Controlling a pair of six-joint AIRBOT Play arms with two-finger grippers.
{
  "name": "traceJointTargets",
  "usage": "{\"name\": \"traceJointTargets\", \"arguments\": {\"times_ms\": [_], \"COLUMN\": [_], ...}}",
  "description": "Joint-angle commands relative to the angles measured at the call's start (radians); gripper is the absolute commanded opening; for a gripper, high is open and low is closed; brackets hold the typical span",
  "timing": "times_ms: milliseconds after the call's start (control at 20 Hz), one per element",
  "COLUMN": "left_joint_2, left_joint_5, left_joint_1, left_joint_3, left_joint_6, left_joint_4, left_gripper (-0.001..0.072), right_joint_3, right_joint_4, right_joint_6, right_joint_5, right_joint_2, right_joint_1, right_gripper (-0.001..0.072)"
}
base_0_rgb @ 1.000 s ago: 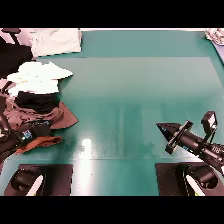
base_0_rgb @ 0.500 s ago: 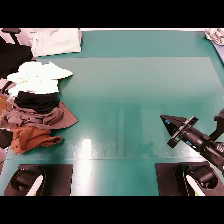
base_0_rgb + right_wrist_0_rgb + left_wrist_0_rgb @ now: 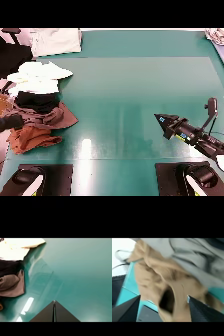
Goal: Fold the shirts.
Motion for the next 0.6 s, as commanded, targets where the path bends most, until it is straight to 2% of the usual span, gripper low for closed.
{"name": "traceJointTargets", "arguments": {"times_ms": [0, 100, 250, 350, 400, 500, 550], "left_joint_2": [-0.233, -0.31, -0.352, -0.363, -0.381, -0.424, -0.434], "left_joint_5": [0.075, 0.105, 0.237, 0.334, 0.36, 0.379, 0.388], "left_joint_1": [0.194, 0.367, 0.599, 0.666, 0.673, 0.672, 0.672], "left_joint_3": [0.032, 0.045, 0.046, 0.046, 0.046, 0.046, 0.046], "left_joint_6": [0.07, 0.093, 0.206, 0.239, 0.254, 0.283, 0.283], "left_joint_4": [-0.024, -0.183, -0.459, -0.55, -0.57, -0.588, -0.6], "left_gripper": [0.0712, 0.0712, 0.0711, 0.071, 0.0686, 0.0411, 0.0303], "right_joint_3": [0.08, 0.146, 0.232, 0.269, 0.286, 0.311, 0.32], "right_joint_4": [0.009, -0.003, -0.003, -0.001, 0.0, 0.002, 0.001], "right_joint_6": [0.068, 0.056, 0.019, 0.017, 0.017, 0.017, 0.017], "right_joint_5": [0.072, 0.096, 0.104, 0.109, 0.116, 0.137, 0.148], "right_joint_2": [-0.097, -0.147, -0.226, -0.268, -0.289, -0.309, -0.311], "right_joint_1": [0.001, 0.001, 0.001, 0.001, 0.001, 0.001, 0.001], "right_gripper": [0.0016, 0.0016, 0.0016, 0.0016, 0.0016, 0.0016, 0.0016]}}
